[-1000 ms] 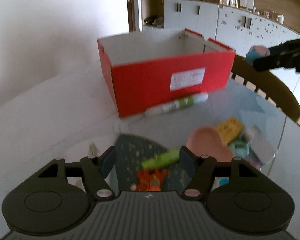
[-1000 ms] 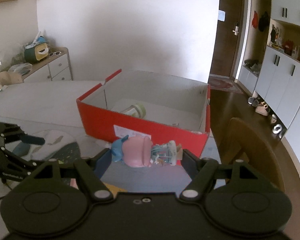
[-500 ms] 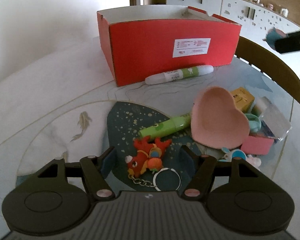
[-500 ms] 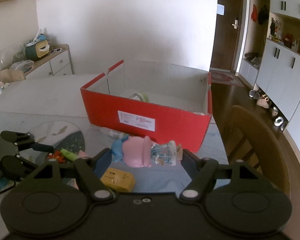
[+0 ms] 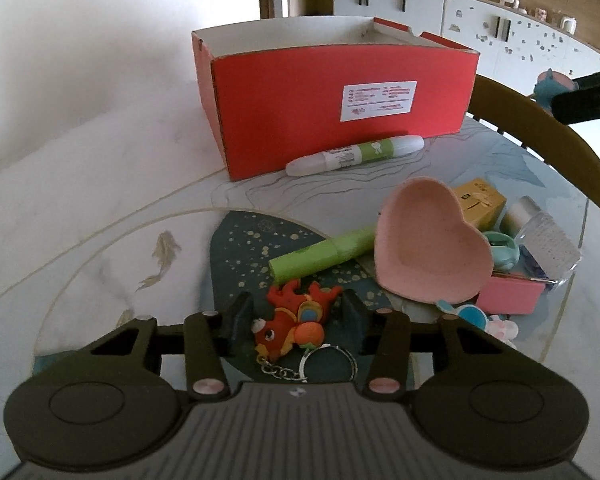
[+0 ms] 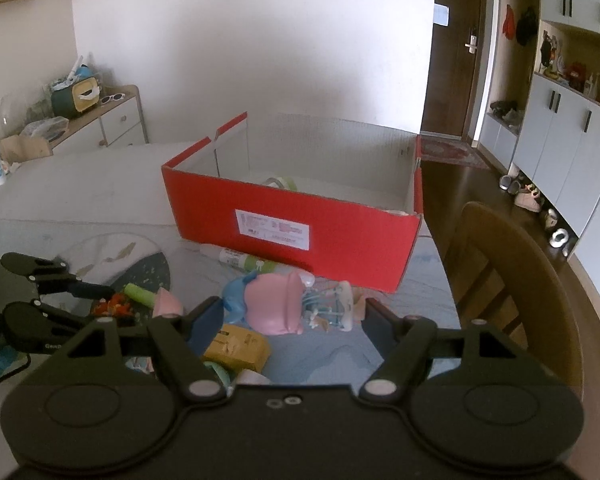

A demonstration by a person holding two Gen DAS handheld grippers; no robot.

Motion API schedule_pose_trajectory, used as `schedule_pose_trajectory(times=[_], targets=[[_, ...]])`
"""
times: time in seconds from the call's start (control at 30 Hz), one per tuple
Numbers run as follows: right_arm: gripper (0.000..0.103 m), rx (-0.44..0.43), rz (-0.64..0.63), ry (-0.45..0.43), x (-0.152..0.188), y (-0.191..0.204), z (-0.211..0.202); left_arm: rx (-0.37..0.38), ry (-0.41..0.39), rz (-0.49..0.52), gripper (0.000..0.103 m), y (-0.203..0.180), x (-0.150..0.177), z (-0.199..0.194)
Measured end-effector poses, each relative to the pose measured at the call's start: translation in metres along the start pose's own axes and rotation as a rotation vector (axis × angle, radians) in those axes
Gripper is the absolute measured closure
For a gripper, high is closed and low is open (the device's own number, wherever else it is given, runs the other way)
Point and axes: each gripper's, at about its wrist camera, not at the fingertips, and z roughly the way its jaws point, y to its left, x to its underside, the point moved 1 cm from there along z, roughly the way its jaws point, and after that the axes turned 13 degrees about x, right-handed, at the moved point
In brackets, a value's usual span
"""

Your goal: Organize rigid objects

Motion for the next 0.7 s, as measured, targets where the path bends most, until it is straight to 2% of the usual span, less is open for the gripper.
schedule_pose_trajectory(times=[0.27,0.7], targets=[[0.028,-0.005,0.005,-0.007,0.002,-0.001,-0.001,-0.032,-0.009,-0.013,0.067,-0.001,-0.005,-0.007],[0.028,-0.008,0.005,-0.02,-0.001,-0.003,-0.007,-0.03,-0.105,-0.046,0.067,-0.001,-0.02,-0.048]])
